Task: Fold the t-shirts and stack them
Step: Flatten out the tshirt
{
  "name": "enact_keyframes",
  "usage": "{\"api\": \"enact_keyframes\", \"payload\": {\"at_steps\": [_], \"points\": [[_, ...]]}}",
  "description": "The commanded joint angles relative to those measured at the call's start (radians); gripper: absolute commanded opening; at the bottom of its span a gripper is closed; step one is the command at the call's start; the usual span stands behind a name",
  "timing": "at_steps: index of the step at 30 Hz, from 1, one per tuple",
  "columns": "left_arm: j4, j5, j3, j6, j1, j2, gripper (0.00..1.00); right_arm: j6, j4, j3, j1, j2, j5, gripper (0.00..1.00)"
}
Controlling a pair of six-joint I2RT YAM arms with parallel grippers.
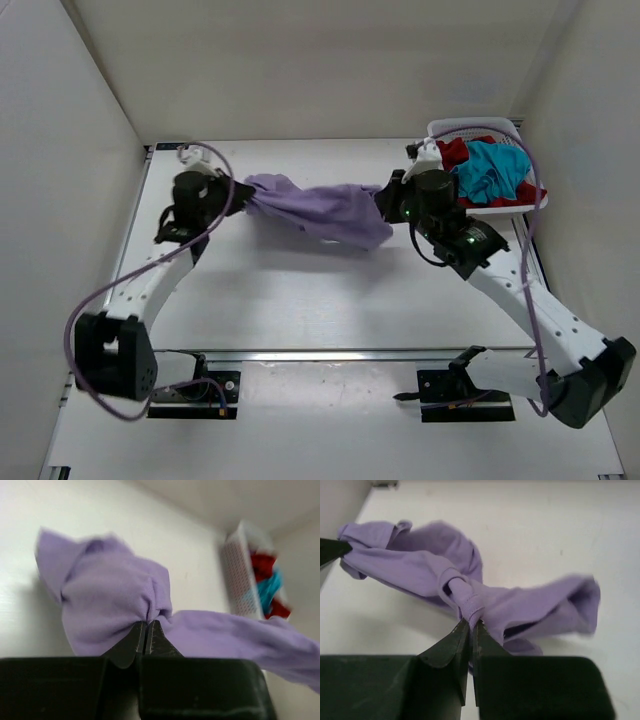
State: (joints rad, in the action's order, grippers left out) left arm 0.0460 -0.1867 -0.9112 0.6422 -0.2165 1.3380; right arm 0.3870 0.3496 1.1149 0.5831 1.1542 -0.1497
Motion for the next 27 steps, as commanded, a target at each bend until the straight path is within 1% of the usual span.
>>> {"api": "enact_keyframes", "payload": {"at_steps": [1, 3, 4, 5, 8, 11, 13, 15, 16, 17, 18, 19, 20, 22, 23, 24, 25, 26, 27], "points": [[0.06, -0.103, 0.049, 0.08, 0.126, -0.19, 0.04, -0.12, 0.066, 0.147, 0.087, -0.08, -0.137, 0.0], [0.061, -0.118, 0.069, 0.09, 0.175, -0.261, 0.06, -0.134, 0.106, 0.219, 0.16, -0.094, -0.181, 0.0], [0.054, -0.111, 0.078, 0.096, 0.215, -0.299, 0.06, -0.137, 0.141, 0.246, 0.205, -0.091, -0.177, 0.0], [0.043, -0.108, 0.081, 0.094, 0.247, -0.334, 0.07, -0.128, 0.178, 0.293, 0.233, -0.09, -0.136, 0.0], [0.015, -0.056, 0.083, 0.073, 0.285, -0.396, 0.08, -0.097, 0.238, 0.413, 0.236, -0.073, -0.03, 0.0], [-0.024, -0.048, 0.042, 0.051, 0.301, -0.408, 0.06, -0.106, 0.223, 0.465, 0.224, -0.071, 0.024, 0.0], [-0.043, -0.027, 0.035, 0.034, 0.276, -0.41, 0.06, -0.123, 0.213, 0.474, 0.164, -0.074, 0.035, 0.0], [-0.046, -0.017, 0.064, 0.046, 0.266, -0.413, 0.05, -0.114, 0.195, 0.415, 0.074, -0.053, 0.102, 0.0], [-0.025, -0.02, 0.101, 0.053, 0.263, -0.424, 0.05, -0.109, 0.16, 0.39, -0.031, -0.056, 0.202, 0.0], [-0.011, -0.022, 0.15, 0.062, 0.252, -0.431, 0.05, -0.093, 0.107, 0.308, -0.142, -0.053, 0.257, 0.0], [-0.002, -0.002, 0.17, 0.076, 0.247, -0.438, 0.05, -0.055, 0.077, 0.213, -0.188, -0.045, 0.368, 0.0], [0.011, 0.004, 0.222, 0.08, 0.23, -0.456, 0.05, -0.037, -0.007, 0.101, -0.28, -0.034, 0.43, 0.0], [0.02, 0.019, 0.263, 0.083, 0.23, -0.458, 0.05, -0.027, -0.061, 0.038, -0.305, -0.034, 0.447, 0.0], [0.058, 0.046, 0.334, 0.109, 0.197, -0.474, 0.06, 0.03, -0.29, -0.175, -0.394, 0.004, 0.459, 0.0], [0.099, 0.036, 0.384, 0.122, 0.184, -0.476, 0.06, 0.042, -0.401, -0.206, -0.42, 0.066, 0.479, 0.0], [0.119, 0.027, 0.418, 0.129, 0.178, -0.473, 0.09, 0.079, -0.443, -0.236, -0.451, 0.103, 0.501, 0.0], [0.135, 0.035, 0.442, 0.145, 0.172, -0.465, 0.11, 0.096, -0.445, -0.199, -0.491, 0.21, 0.528, 0.0], [0.14, 0.039, 0.468, 0.149, 0.163, -0.464, 0.14, 0.095, -0.439, -0.141, -0.499, 0.314, 0.557, 0.0], [0.143, 0.043, 0.474, 0.145, 0.157, -0.461, 0.18, 0.096, -0.436, -0.106, -0.503, 0.367, 0.558, 0.0]]}}
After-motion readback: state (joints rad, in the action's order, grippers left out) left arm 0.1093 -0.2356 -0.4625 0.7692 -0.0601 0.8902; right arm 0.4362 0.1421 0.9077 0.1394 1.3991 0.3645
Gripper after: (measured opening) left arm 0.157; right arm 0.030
